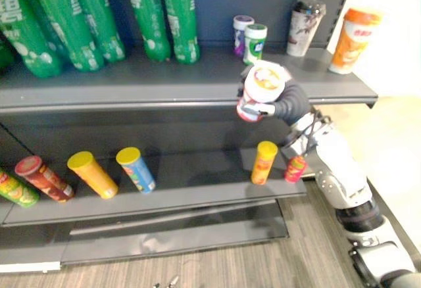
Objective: Put the gum and the chips on the shelf.
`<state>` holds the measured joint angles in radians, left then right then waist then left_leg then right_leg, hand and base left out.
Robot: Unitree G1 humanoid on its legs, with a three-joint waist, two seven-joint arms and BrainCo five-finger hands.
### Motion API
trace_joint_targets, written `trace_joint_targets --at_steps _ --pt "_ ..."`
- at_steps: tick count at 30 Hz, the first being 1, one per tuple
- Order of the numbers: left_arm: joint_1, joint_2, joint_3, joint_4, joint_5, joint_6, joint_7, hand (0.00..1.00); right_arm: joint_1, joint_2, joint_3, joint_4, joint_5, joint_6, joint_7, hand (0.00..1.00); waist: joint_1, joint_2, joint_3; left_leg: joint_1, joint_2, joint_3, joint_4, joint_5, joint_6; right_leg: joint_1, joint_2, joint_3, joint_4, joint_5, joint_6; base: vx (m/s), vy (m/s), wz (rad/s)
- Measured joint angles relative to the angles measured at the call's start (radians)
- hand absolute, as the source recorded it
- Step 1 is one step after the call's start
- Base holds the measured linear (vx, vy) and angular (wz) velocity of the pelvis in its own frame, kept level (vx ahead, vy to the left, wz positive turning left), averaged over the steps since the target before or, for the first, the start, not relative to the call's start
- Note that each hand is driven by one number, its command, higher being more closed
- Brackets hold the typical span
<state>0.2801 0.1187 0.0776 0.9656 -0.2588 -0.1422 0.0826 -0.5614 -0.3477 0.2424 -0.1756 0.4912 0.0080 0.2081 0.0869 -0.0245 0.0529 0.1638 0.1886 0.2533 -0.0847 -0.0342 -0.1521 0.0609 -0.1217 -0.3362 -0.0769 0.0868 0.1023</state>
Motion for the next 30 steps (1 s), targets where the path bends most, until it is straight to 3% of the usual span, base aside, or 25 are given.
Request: trace_joint_targets --at_steps 5,10,18,27,30 --pt "0.000 -0.008 0.009 0.001 -0.010 -0.001 -0.004 0.00 0.000 -0.002 -0.002 0.103 0.001 -0.024 -0.001 1.00 0.003 0.009 0.004 -0.008 0.003 -0.019 0.008 0.000 -0.001 0.019 0.006 -0.022 -0.029 0.011 0.000 0.00 -0.004 0.10" --pt "0.001 -0.018 0.033 0.001 -0.014 -0.002 -0.022 0.00 -0.006 -0.021 -0.066 0.164 0.000 -0.084 -0.025 1.00 0.010 0.014 0.007 -0.035 0.002 -0.052 0.023 0.000 0.000 0.020 0.001 -0.057 -0.029 0.011 -0.001 -0.01 0.005 0.16" --pt "0.013 -0.020 0.044 0.000 -0.014 -0.001 -0.036 0.00 -0.090 -0.070 -0.082 0.192 0.029 -0.085 -0.048 1.00 0.007 0.015 0.007 -0.036 0.000 -0.069 0.025 0.000 0.001 0.031 -0.004 -0.071 -0.030 0.011 0.000 0.01 0.015 0.06" --pt "0.013 -0.020 0.044 -0.002 -0.012 0.002 -0.043 0.00 -0.125 -0.071 -0.119 0.199 0.034 -0.080 -0.061 1.00 0.028 0.014 0.008 -0.038 -0.002 -0.075 0.021 0.004 0.003 0.033 -0.005 -0.078 -0.030 0.011 0.000 0.00 0.004 0.01" --pt "0.018 -0.020 0.040 -0.012 -0.012 0.013 -0.043 0.00 -0.169 -0.071 -0.115 0.290 0.027 -0.069 -0.074 1.00 0.029 0.014 0.009 -0.038 -0.003 -0.078 0.018 0.007 0.004 0.033 -0.006 -0.081 -0.030 0.011 0.000 0.00 0.008 0.02"
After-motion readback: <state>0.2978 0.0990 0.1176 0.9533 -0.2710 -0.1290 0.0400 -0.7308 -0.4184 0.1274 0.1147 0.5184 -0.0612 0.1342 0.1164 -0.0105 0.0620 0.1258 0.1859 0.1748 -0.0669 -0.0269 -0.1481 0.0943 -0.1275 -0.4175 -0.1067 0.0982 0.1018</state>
